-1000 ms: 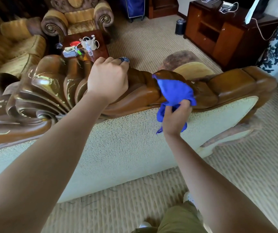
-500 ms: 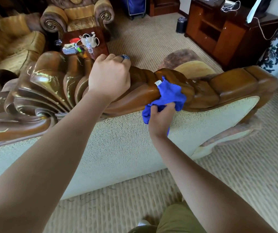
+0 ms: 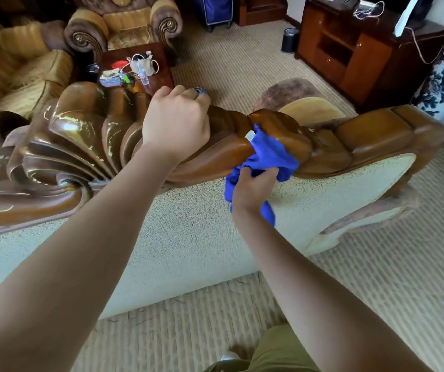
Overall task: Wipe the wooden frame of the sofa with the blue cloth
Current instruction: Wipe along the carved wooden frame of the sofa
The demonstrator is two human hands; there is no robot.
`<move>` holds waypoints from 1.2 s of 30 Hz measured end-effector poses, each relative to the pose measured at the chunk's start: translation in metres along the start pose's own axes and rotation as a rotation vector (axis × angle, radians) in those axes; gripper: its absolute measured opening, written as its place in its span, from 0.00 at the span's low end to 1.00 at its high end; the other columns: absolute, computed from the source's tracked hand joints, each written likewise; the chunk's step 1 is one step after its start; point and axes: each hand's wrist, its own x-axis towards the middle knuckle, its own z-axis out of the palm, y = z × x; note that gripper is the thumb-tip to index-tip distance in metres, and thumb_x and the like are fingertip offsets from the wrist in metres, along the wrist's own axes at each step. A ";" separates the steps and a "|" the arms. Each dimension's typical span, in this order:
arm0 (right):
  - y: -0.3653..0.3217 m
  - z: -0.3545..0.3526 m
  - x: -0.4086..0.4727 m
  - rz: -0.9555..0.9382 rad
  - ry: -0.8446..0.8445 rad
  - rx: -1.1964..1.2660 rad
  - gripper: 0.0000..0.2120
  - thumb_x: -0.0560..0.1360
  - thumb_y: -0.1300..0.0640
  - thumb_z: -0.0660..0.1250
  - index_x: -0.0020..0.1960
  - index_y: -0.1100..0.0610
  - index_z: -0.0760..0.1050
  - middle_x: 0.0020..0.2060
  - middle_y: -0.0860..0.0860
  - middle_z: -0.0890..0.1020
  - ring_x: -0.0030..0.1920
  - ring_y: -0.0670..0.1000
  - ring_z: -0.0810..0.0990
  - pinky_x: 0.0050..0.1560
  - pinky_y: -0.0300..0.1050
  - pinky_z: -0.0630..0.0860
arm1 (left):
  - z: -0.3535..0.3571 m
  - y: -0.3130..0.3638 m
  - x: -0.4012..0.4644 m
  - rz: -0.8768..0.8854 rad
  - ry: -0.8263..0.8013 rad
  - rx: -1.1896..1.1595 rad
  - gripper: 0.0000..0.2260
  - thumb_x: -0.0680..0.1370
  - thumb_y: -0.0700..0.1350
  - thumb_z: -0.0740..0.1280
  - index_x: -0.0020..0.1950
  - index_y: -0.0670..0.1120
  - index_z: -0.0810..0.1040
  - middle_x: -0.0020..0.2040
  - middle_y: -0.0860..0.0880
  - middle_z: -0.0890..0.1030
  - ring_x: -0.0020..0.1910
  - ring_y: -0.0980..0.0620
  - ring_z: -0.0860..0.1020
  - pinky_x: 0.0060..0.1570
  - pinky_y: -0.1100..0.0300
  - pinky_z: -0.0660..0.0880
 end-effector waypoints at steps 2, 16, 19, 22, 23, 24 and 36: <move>0.003 -0.010 0.009 0.030 -0.077 -0.017 0.10 0.73 0.69 0.65 0.49 0.59 0.68 0.42 0.52 0.77 0.41 0.48 0.76 0.42 0.33 0.71 | 0.000 0.000 0.000 0.004 0.006 -0.009 0.08 0.70 0.40 0.57 0.37 0.40 0.74 0.33 0.41 0.78 0.34 0.40 0.76 0.34 0.54 0.68; -0.006 -0.005 0.004 0.205 -0.053 0.058 0.09 0.74 0.68 0.65 0.43 0.56 0.69 0.41 0.51 0.78 0.43 0.51 0.78 0.47 0.40 0.74 | -0.002 0.002 0.000 0.001 -0.004 -0.004 0.08 0.70 0.40 0.57 0.37 0.39 0.74 0.33 0.40 0.78 0.34 0.40 0.76 0.34 0.54 0.69; -0.007 -0.016 0.010 0.067 -0.070 -0.052 0.11 0.73 0.67 0.66 0.42 0.53 0.69 0.40 0.49 0.77 0.42 0.48 0.76 0.46 0.38 0.72 | -0.004 0.000 -0.002 0.011 0.003 -0.030 0.08 0.70 0.40 0.57 0.38 0.39 0.75 0.34 0.40 0.79 0.35 0.40 0.76 0.34 0.53 0.70; -0.007 -0.018 0.017 0.096 -0.012 -0.049 0.07 0.74 0.66 0.65 0.47 0.57 0.70 0.44 0.50 0.78 0.45 0.49 0.77 0.47 0.38 0.71 | -0.004 -0.002 -0.005 0.012 0.018 -0.030 0.08 0.70 0.40 0.57 0.39 0.40 0.75 0.35 0.41 0.79 0.36 0.40 0.77 0.34 0.54 0.69; -0.009 -0.019 0.020 0.135 0.004 -0.029 0.07 0.74 0.66 0.65 0.50 0.60 0.72 0.46 0.52 0.78 0.47 0.51 0.78 0.49 0.40 0.73 | -0.004 -0.001 -0.005 0.013 0.014 -0.026 0.08 0.70 0.40 0.57 0.38 0.40 0.75 0.34 0.41 0.78 0.35 0.40 0.76 0.34 0.54 0.69; -0.009 -0.018 0.023 0.167 0.021 -0.014 0.08 0.74 0.66 0.65 0.52 0.62 0.73 0.47 0.53 0.79 0.48 0.52 0.79 0.52 0.44 0.75 | -0.004 0.000 -0.005 0.012 0.007 -0.022 0.08 0.69 0.40 0.57 0.37 0.40 0.74 0.33 0.42 0.78 0.35 0.40 0.76 0.34 0.55 0.69; -0.005 -0.007 0.001 0.268 -0.090 0.014 0.06 0.76 0.66 0.64 0.52 0.62 0.72 0.43 0.51 0.78 0.42 0.48 0.78 0.42 0.36 0.72 | -0.004 0.001 -0.006 0.019 0.012 -0.029 0.08 0.69 0.40 0.57 0.36 0.41 0.75 0.32 0.43 0.77 0.34 0.41 0.76 0.33 0.55 0.68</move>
